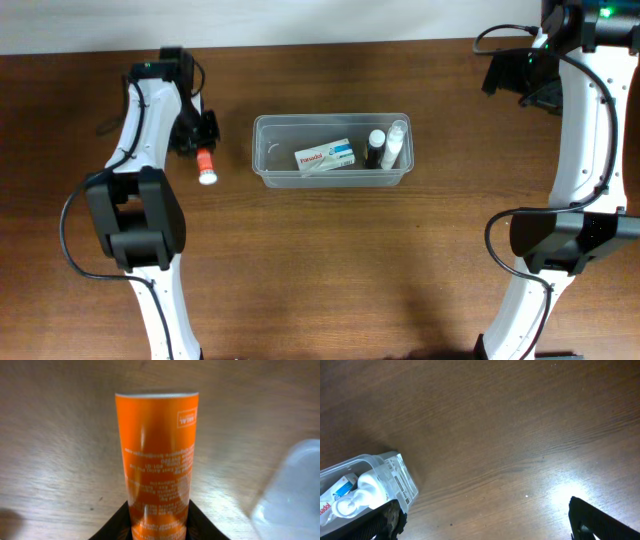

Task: Pack container
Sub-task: 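Carry the orange tube into the container beside the Panadol box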

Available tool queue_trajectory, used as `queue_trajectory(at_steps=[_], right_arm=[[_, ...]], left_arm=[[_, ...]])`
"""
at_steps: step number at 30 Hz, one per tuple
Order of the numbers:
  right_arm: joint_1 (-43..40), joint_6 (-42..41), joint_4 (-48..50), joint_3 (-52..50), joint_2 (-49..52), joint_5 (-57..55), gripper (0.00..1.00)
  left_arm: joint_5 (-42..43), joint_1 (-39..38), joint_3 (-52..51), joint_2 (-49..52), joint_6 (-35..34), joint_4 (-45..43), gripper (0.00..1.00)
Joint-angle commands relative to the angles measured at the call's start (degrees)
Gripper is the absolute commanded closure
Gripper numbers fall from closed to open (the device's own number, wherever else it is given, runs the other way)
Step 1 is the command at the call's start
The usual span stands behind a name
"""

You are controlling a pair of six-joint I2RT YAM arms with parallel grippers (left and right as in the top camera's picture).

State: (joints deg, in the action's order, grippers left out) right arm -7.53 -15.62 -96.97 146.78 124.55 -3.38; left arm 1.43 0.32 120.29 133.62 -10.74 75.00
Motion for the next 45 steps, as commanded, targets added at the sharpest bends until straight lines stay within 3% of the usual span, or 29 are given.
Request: queue_trajectory(at_steps=[1, 10, 15, 20, 27, 32, 45], right_arm=[[0.0, 0.2, -0.2, 0.7, -1.3, 0.1, 0.02], [0.0, 0.2, -0.2, 0.7, -1.3, 0.1, 0.02], [0.0, 0.2, -0.2, 0.7, -1.3, 0.1, 0.02], [0.0, 0.2, -0.2, 0.7, -1.3, 0.1, 0.01], [0.0, 0.2, -0.2, 0.7, -1.3, 0.1, 0.02], [0.0, 0.2, -0.2, 0.7, -1.3, 0.1, 0.02], [0.0, 0.2, -0.2, 0.7, -1.3, 0.1, 0.02]], left_arm=[[-0.2, -2.9, 9.2, -0.2, 9.0, 3.5, 0.7], [-0.3, -12.7, 23.9, -0.2, 26.3, 11.1, 0.69], [-4.8, -21.6, 25.8, -0.2, 36.4, 16.8, 0.69], [-6.4, -27.0, 25.8, -0.2, 41.1, 17.0, 0.69], [-6.2, -29.1, 25.8, 0.3, 43.8, 16.8, 0.69], [0.0, -29.1, 24.0, 1.0, 46.5, 16.1, 0.68], [2.9, -29.4, 14.7, 1.5, 46.3, 9.2, 0.68]])
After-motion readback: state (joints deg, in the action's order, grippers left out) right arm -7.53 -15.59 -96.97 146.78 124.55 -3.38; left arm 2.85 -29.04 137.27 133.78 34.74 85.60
